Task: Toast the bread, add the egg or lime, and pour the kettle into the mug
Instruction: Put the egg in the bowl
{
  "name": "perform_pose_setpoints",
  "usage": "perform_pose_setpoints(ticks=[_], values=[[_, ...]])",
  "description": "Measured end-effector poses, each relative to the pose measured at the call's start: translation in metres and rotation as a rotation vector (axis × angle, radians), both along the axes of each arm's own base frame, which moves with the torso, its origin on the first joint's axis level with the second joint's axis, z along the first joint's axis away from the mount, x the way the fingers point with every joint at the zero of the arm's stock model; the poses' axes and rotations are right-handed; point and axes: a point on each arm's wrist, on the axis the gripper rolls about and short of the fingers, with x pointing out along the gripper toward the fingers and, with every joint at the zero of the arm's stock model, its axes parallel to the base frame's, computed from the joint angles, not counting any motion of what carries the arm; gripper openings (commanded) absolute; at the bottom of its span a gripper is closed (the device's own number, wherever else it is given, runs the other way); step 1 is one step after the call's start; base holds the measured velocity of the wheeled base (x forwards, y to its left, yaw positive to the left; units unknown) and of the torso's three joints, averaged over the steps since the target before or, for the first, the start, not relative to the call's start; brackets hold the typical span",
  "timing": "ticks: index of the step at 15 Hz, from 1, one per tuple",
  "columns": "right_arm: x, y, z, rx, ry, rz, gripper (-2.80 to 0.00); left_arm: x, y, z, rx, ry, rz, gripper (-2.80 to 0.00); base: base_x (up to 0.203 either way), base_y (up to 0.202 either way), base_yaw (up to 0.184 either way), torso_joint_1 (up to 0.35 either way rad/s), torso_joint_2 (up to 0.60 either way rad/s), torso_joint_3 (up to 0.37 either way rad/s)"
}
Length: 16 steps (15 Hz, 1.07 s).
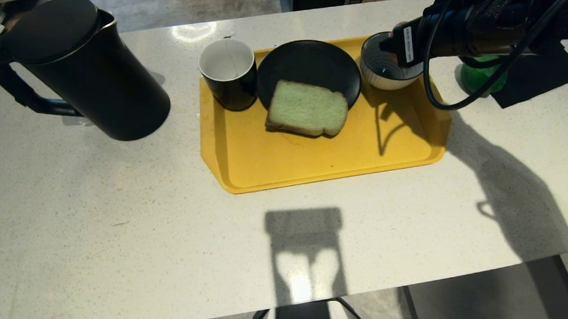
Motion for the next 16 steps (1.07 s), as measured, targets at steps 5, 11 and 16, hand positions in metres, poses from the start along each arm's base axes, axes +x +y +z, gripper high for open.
perform_pose_setpoints(ticks=[5, 11, 16], values=[[0.000, 0.003, 0.001, -0.012, -0.009, 0.011, -2.80, 0.000, 0.000, 0.000, 0.000, 0.000, 0.000, -2.80, 0.000, 0.000, 0.000, 0.000, 0.00, 0.000], [0.012, 0.005, 0.002, -0.003, -0.076, -0.036, -2.80, 0.000, 0.000, 0.000, 0.000, 0.000, 0.000, -2.80, 0.000, 0.000, 0.000, 0.000, 0.00, 0.000], [0.019, 0.005, -0.003, -0.009, -0.068, -0.050, -2.80, 0.000, 0.000, 0.000, 0.000, 0.000, -0.001, -2.80, 0.000, 0.000, 0.000, 0.000, 0.00, 0.000]])
